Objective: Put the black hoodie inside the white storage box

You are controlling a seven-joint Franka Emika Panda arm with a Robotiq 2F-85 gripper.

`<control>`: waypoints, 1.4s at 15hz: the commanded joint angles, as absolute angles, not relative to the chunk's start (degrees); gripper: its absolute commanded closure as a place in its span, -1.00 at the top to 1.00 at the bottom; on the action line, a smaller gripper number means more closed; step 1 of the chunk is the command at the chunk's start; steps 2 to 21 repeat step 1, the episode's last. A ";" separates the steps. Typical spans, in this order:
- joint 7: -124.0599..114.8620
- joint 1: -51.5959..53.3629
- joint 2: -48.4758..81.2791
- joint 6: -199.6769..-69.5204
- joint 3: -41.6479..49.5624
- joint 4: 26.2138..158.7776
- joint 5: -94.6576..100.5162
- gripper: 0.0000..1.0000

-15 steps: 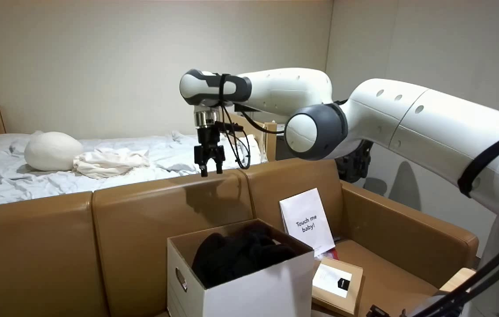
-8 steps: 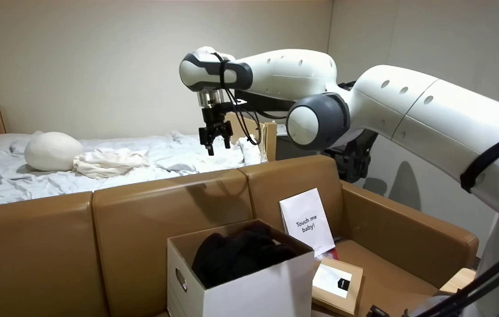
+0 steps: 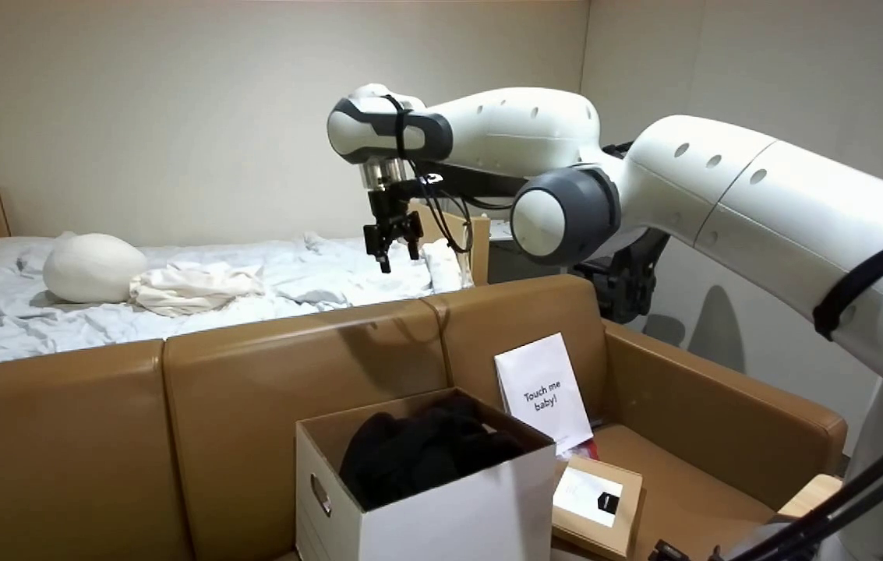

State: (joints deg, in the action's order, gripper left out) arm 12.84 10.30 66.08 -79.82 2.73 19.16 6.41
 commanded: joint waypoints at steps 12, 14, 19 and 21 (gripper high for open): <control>12.84 10.32 66.08 -79.82 2.73 19.16 6.41 1.00; 12.84 10.32 66.08 -79.82 2.73 19.16 6.41 1.00; 12.84 10.32 66.08 -79.82 2.73 19.16 6.41 1.00; 12.84 10.32 66.08 -79.82 2.73 19.16 6.41 1.00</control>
